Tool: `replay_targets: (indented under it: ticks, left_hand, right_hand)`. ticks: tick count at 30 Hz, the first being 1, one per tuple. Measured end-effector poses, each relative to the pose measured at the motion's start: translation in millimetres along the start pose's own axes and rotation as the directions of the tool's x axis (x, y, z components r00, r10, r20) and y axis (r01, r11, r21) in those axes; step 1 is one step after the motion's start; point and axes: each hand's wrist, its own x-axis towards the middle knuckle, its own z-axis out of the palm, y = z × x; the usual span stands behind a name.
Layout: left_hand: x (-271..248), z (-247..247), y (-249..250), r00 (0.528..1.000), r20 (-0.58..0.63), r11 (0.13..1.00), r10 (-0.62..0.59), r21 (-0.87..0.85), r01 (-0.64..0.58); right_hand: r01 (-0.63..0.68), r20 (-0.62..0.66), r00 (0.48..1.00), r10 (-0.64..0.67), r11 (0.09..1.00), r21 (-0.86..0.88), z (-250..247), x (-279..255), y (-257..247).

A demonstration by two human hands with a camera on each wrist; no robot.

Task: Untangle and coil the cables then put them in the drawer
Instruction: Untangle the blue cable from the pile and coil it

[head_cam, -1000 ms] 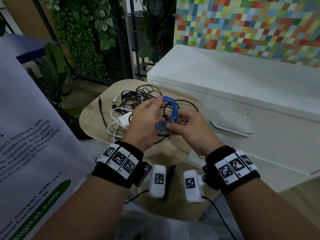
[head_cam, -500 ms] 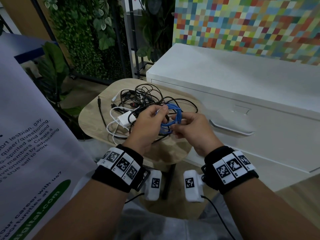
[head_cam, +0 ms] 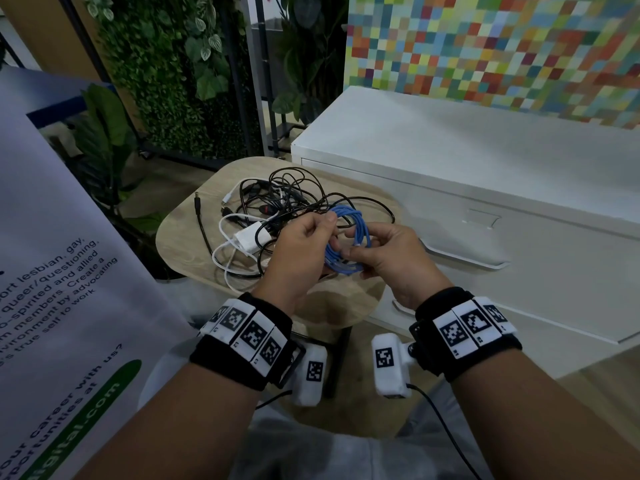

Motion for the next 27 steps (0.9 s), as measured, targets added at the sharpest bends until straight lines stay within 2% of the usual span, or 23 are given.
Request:
replay_targets:
  ticks: [7, 10, 15, 20, 24, 27]
  left_hand:
    - [3.8, 1.2, -2.4, 0.996, -0.04, 0.996, 0.084, 0.031, -0.083]
    - [7.3, -0.3, -2.3, 0.994, -0.038, 0.994, 0.105, 0.044, -0.103]
    - [6.7, 3.4, -6.4, 0.995, -0.009, 0.993, 0.099, 0.064, -0.098]
    - [5.7, 4.7, -7.7, 0.993, 0.009, 0.991, 0.116, 0.073, -0.116]
    - [8.1, 4.1, -8.9, 0.99, -0.003, 0.987, 0.139, 0.087, -0.138]
    - [8.5, 2.7, -8.7, 0.992, 0.006, 0.988, 0.124, 0.096, -0.124]
  right_hand:
    - [0.013, 0.016, 1.0, -0.014, 0.993, 0.114, -2.8, -2.6, 1.5]
    - [-0.025, 0.044, 0.999, 0.019, 0.989, 0.142, -5.0, -1.9, 1.8]
    - [-0.04, 0.11, 0.993, 0.034, 0.998, 0.055, -8.8, 2.7, 0.6]
    - [0.0, 0.03, 1.0, 0.002, 0.998, -0.055, -7.0, 1.3, -1.6]
    - [0.011, -0.009, 1.0, -0.012, 0.997, -0.076, -3.6, 1.5, 1.7]
    - [-0.049, -0.001, 0.999, 0.049, 0.999, -0.022, -2.7, 1.5, 4.6]
